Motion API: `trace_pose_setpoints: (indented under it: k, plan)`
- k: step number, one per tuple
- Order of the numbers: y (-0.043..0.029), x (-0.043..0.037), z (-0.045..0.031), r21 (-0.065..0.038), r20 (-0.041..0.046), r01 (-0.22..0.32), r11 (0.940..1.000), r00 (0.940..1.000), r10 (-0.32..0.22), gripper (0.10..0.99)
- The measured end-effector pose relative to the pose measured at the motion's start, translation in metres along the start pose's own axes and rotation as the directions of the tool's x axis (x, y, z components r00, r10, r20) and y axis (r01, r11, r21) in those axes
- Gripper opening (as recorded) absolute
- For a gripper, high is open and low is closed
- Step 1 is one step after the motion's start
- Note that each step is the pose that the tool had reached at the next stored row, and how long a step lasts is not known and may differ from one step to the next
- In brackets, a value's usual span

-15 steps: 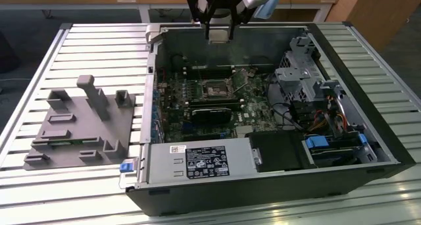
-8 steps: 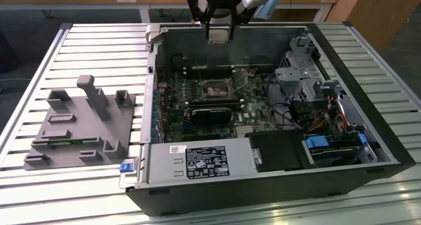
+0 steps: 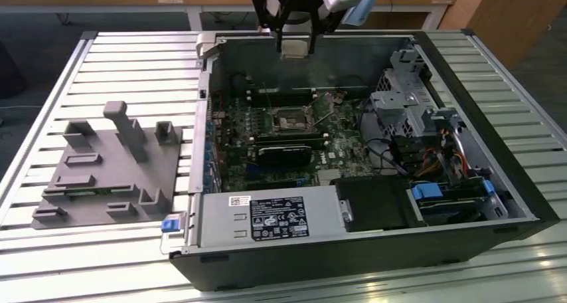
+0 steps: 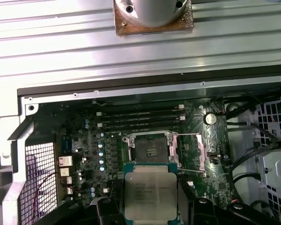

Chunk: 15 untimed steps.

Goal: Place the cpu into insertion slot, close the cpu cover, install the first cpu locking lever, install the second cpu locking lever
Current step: 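Place the cpu into insertion slot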

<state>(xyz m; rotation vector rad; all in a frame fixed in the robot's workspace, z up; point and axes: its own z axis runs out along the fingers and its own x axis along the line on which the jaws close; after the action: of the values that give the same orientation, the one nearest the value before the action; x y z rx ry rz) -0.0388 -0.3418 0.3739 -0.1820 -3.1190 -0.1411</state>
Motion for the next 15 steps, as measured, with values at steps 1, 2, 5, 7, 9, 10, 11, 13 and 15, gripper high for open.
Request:
trace_pose_setpoints:
  k: [1, 2, 5, 7, 9, 10, 11, 13, 15]
  plan:
    - [0.0, 0.0, 0.0, 0.0, 0.0004, -0.004, 1.0, 1.0, 0.004, 0.541]
    - [0.0, 0.0, 0.0, 0.0, 0.0007, -0.008, 1.0, 1.0, 0.008, 0.541]
    - [0.0, 0.0, 0.0, 0.0, 0.0018, -0.02, 0.9998, 0.9998, 0.02, 0.541]
    - [0.0, 0.0, 0.0, -0.001, 0.0025, -0.028, 0.9996, 0.9996, 0.028, 0.541]
    - [0.0, 0.0, 0.0, -0.001, 0.0033, -0.037, 0.9993, 0.9993, 0.037, 0.541]
    - [0.0, 0.0, 0.0001, -0.001, 0.0036, -0.041, 0.9992, 0.9992, 0.041, 0.541]
    - [0.0, 0.0, 0.0001, -0.001, 0.004, -0.045, 0.999, 0.999, 0.045, 0.541]
    - [0.0, 0.0, 0.0001, -0.001, 0.0048, -0.053, 0.9986, 0.9986, 0.053, 0.541]
    - [0.0, 0.0, 0.0001, -0.001, 0.0055, -0.061, 0.9981, 0.9981, 0.061, 0.541]
